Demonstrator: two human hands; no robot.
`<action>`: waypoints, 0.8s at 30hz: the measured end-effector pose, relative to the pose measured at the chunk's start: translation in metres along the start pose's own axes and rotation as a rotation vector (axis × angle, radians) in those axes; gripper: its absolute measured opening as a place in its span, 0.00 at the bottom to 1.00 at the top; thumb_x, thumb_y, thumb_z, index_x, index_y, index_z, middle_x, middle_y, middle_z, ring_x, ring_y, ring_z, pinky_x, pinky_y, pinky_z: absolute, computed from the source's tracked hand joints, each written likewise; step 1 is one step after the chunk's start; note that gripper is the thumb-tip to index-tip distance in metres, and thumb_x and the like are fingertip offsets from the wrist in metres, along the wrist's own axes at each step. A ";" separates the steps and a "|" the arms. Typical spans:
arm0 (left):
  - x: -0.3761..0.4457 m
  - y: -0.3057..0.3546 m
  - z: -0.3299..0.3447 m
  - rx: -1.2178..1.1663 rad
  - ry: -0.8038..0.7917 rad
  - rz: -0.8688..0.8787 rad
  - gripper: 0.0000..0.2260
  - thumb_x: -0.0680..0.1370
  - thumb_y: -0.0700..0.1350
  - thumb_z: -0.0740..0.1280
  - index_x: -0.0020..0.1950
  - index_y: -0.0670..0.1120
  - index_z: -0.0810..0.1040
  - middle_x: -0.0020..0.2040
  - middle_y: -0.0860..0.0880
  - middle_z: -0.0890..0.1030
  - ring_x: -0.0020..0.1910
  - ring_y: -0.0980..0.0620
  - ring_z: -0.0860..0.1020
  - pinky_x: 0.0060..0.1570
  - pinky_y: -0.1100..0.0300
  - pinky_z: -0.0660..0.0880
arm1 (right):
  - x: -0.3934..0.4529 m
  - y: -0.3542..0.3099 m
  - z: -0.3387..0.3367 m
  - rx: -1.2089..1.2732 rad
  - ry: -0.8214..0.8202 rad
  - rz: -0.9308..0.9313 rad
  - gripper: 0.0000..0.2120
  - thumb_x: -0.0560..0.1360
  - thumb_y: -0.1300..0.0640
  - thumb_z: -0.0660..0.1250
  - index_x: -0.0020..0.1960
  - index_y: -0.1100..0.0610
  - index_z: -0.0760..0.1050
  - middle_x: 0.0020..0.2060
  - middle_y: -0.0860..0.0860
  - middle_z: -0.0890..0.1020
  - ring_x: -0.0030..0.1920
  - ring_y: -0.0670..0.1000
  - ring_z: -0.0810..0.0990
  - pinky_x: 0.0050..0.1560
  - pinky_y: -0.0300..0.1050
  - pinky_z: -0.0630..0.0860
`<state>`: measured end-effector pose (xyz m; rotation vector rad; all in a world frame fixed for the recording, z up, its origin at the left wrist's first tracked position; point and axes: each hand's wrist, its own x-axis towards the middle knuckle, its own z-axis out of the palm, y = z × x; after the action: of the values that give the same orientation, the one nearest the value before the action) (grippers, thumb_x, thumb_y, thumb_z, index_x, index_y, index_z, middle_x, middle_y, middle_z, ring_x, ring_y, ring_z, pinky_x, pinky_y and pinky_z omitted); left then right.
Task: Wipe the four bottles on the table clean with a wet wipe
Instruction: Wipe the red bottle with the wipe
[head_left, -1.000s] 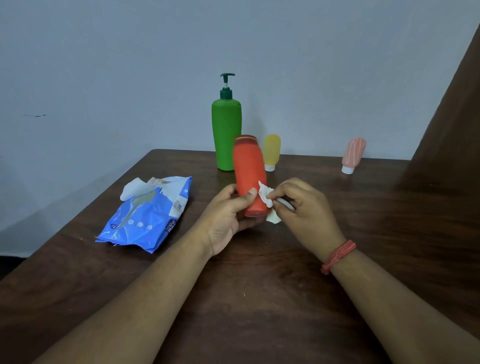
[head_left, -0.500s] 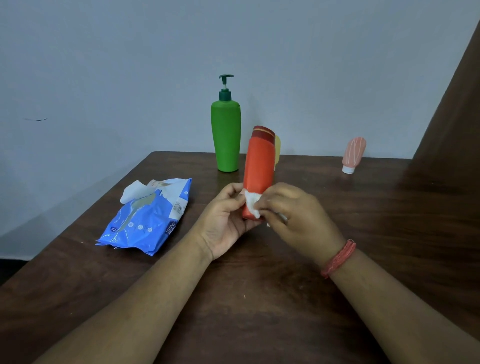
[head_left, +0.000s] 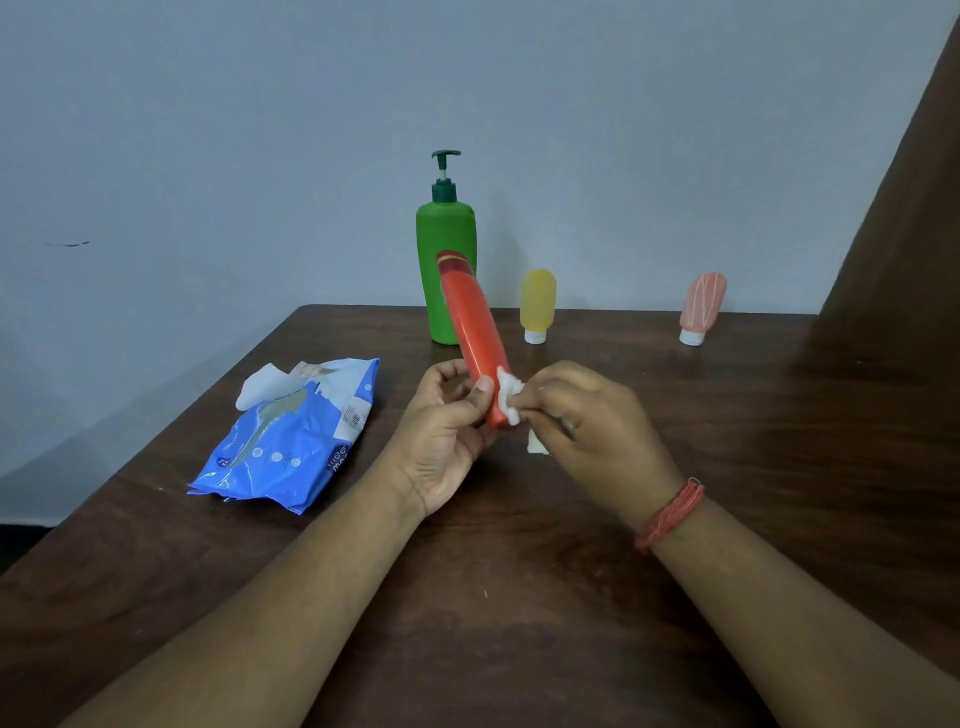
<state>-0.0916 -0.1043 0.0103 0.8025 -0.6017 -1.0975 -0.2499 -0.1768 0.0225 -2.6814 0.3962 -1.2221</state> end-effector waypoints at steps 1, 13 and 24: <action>0.000 0.000 0.000 0.015 -0.001 0.000 0.18 0.78 0.29 0.63 0.66 0.43 0.70 0.61 0.40 0.80 0.54 0.44 0.82 0.52 0.49 0.81 | 0.000 -0.002 0.001 -0.010 -0.036 -0.042 0.07 0.75 0.65 0.72 0.51 0.57 0.84 0.48 0.49 0.82 0.50 0.47 0.80 0.52 0.40 0.78; -0.001 0.000 0.002 -0.080 0.005 0.028 0.22 0.74 0.34 0.67 0.67 0.42 0.69 0.56 0.40 0.81 0.46 0.47 0.84 0.41 0.53 0.82 | 0.002 -0.007 0.008 -0.138 -0.005 -0.150 0.03 0.75 0.65 0.71 0.47 0.59 0.80 0.45 0.52 0.80 0.46 0.52 0.78 0.45 0.49 0.79; -0.001 -0.001 0.006 -0.245 -0.006 0.028 0.17 0.78 0.42 0.65 0.65 0.37 0.71 0.55 0.38 0.82 0.52 0.45 0.84 0.47 0.50 0.82 | 0.003 -0.010 0.007 -0.193 0.103 -0.163 0.03 0.76 0.66 0.69 0.45 0.60 0.80 0.43 0.53 0.80 0.43 0.54 0.77 0.43 0.49 0.77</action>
<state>-0.0971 -0.1051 0.0135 0.5774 -0.4710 -1.1235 -0.2415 -0.1680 0.0224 -2.8700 0.3307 -1.4406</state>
